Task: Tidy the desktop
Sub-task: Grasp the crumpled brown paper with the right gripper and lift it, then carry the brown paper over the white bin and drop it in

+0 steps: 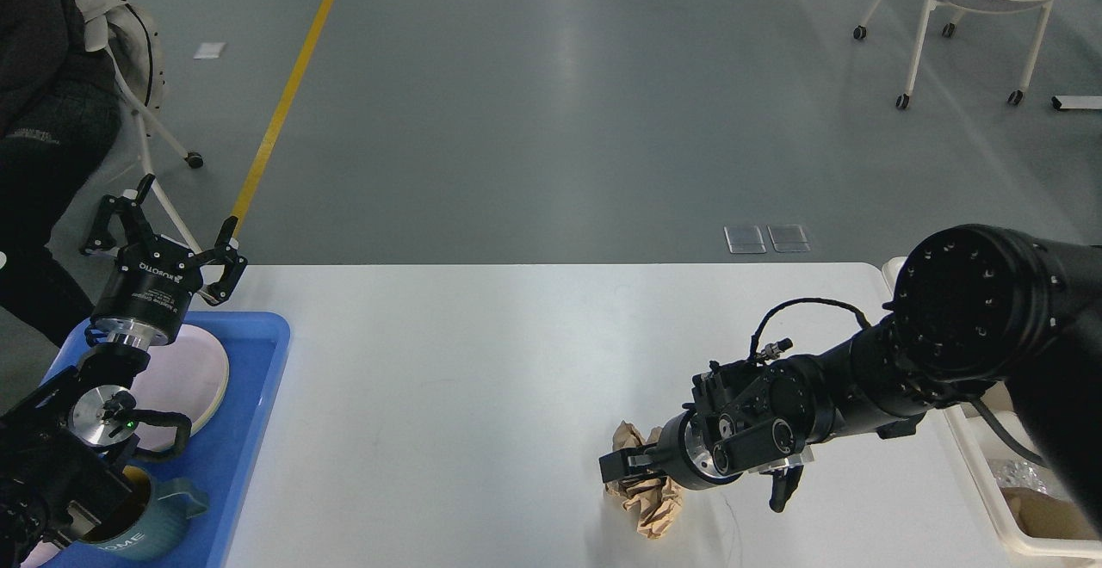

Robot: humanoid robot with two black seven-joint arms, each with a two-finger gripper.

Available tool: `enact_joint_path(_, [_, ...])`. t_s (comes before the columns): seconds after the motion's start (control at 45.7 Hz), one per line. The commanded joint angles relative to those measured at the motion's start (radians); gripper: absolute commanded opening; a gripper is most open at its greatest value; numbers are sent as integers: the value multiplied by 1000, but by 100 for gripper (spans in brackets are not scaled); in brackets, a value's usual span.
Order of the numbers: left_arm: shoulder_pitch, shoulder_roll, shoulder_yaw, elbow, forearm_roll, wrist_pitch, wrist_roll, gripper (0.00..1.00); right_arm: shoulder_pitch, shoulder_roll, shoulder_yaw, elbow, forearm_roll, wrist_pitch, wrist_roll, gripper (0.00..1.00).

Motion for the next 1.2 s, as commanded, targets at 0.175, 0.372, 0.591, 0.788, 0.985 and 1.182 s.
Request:
enact_joint_path(0.175, [0,0,0,0,0,0,0,100,79,-25,-92,45,-20,-35,15,0])
enact_joint_path(0.372, [0,0,0,0,0,0,0,100,355,-139,-221,198,-46,26,60,0])
enact_joint_path(0.591, [0,0,0,0,0,0,0,100,935,-337,-353,307,-258,495,251,0])
enact_joint_path(0.788, [0,0,-2,0,0,0,0,100,1166,-413,-361,309,-376,738,333,0])
enact_joint_path(0.985, [0,0,0,0,-1,0,0,100,1161,-465,-413,243,-391,712,325,0])
enact_joint_path(1.182, [0,0,0,0,0,0,0,100,837,-617,-628,-42,-451,348,325,0])
